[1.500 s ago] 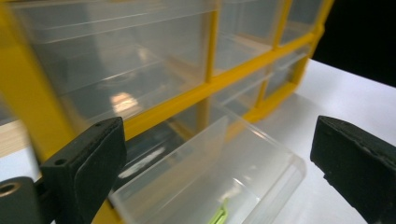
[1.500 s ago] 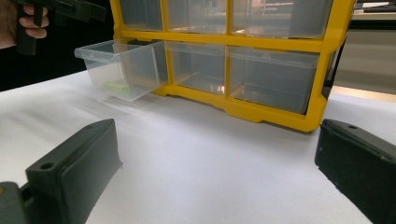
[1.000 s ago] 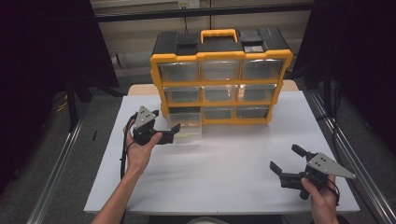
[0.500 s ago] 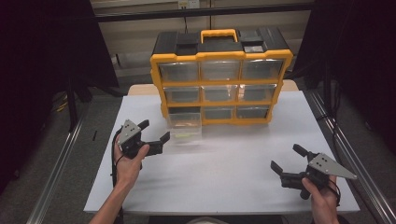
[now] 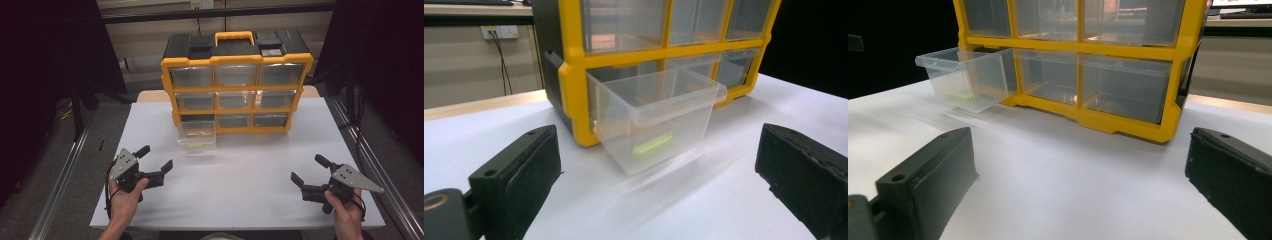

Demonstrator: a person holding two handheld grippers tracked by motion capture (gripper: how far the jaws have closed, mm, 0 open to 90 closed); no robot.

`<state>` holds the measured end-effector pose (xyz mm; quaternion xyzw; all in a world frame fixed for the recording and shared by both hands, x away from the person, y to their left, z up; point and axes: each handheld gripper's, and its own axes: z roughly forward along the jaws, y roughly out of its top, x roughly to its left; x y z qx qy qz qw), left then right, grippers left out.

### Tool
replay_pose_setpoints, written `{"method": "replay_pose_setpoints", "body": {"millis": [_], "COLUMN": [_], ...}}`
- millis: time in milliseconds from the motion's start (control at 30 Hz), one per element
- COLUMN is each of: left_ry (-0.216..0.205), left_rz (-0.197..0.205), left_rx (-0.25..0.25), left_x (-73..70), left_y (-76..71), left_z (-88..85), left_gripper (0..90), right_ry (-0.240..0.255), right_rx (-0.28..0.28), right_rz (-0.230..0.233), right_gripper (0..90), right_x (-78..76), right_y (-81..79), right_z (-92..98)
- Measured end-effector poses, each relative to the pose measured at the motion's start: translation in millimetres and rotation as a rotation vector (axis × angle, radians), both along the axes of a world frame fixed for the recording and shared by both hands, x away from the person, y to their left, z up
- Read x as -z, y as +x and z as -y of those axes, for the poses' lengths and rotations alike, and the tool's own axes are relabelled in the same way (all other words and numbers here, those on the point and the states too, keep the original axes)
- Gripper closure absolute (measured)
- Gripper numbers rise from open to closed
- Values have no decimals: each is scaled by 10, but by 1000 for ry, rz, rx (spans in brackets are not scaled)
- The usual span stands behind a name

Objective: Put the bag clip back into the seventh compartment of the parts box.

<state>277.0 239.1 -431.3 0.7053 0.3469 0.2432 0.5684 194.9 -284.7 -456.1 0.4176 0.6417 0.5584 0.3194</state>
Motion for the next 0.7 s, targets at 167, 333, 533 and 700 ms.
{"method": "replay_pose_setpoints", "body": {"millis": [167,333,533,700], "left_ry": [16,3,32,-1], "left_rz": [0,-42,-48,-23], "left_rx": [-51,-93,-137,-173], "left_x": [76,197,249,215], "left_y": [-74,-172,-323,-292], "left_z": [-149,-250,-301,-336], "left_gripper": [44,44,82,55], "right_ry": [-2,-2,5,-7], "right_rx": [3,5,2,-10], "right_rz": [-2,-2,-7,2], "right_gripper": [0,0,0,0], "right_x": [1,0,0,-6], "right_y": [0,-3,-6,-2], "right_z": [2,4,19,4]}}
